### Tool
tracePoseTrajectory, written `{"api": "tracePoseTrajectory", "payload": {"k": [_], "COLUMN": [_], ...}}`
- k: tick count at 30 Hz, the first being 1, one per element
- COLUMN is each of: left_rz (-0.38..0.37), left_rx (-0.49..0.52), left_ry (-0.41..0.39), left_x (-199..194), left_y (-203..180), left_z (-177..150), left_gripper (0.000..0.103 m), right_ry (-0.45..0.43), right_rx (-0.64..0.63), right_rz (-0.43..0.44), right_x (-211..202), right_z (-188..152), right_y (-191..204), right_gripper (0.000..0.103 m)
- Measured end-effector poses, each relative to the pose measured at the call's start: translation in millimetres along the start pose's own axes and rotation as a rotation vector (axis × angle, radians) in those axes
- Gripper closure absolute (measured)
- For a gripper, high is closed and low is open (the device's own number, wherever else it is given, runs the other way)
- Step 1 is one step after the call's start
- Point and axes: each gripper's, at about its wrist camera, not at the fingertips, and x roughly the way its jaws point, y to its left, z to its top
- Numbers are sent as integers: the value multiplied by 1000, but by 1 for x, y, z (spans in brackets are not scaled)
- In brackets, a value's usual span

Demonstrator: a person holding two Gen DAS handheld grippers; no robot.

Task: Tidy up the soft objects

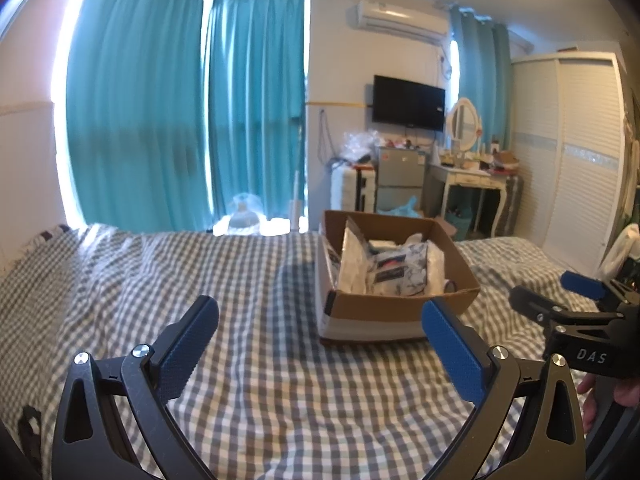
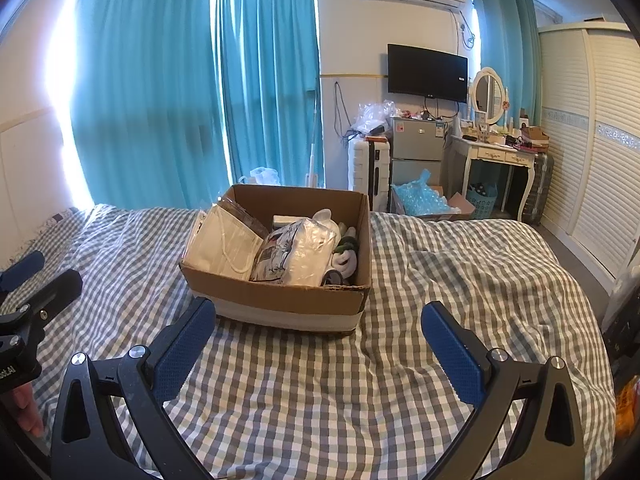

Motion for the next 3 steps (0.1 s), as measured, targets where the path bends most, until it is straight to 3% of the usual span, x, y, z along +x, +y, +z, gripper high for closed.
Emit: {"api": "tracePoseTrajectory", "payload": {"k": [3], "left_rz": [5], "left_rx": [2], "left_ry": [-1], "left_x": [1], "left_y": [0], "left_z": [0], "left_gripper": [0], "right_ry": [0], "right_rx": [1], "right_rz": [-1], "right_x": [0], "right_z": [0], "right_y": [0], "right_gripper": [0]}}
